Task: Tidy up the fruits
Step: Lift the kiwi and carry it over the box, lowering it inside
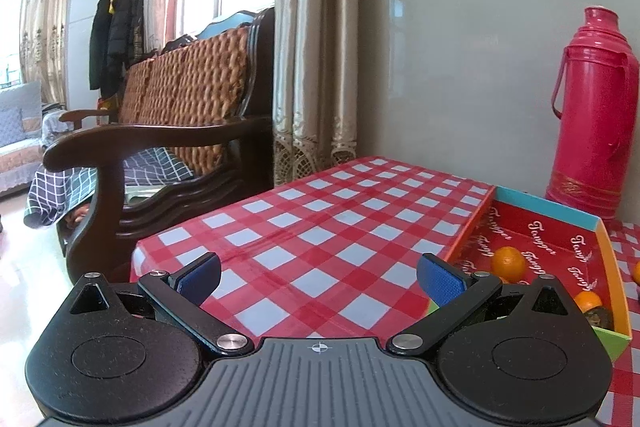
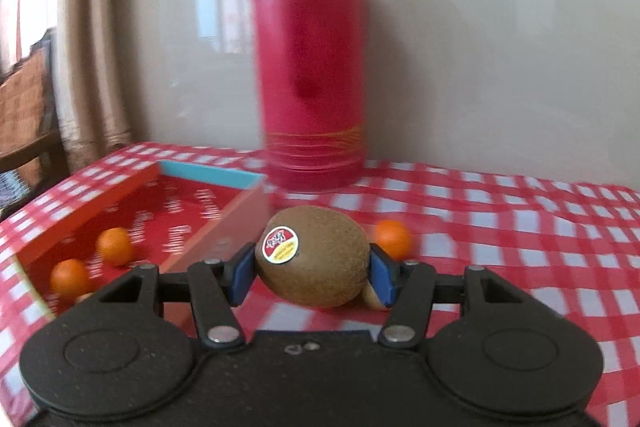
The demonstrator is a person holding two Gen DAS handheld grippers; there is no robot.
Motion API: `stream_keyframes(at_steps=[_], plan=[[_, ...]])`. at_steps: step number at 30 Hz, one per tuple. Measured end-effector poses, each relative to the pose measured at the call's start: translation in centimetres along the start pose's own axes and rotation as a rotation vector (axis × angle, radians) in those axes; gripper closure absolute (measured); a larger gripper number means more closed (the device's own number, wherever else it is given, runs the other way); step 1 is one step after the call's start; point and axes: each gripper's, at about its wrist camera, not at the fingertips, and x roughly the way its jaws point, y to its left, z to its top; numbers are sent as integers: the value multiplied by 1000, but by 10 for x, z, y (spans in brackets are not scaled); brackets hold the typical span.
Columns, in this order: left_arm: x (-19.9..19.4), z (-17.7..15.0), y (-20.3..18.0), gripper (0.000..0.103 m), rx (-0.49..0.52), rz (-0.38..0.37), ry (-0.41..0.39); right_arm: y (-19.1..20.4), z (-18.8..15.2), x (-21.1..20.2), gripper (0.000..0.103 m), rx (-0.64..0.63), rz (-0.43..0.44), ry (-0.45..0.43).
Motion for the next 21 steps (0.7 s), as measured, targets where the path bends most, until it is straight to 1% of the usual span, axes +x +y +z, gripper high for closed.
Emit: stream_keyframes(at_steps=[5, 10, 15, 21], plan=[[2, 0, 7, 0, -1, 16, 2, 38, 4, -2, 53, -57, 90, -13], [2, -1, 16, 0, 6, 37, -1, 72, 6, 7, 53, -112, 148, -6], [6, -1, 30, 0, -4, 67, 3, 93, 2, 9, 53, -149, 172, 4], [10, -1, 48, 0, -6, 109, 8, 108, -3, 20, 53, -177, 175, 34]])
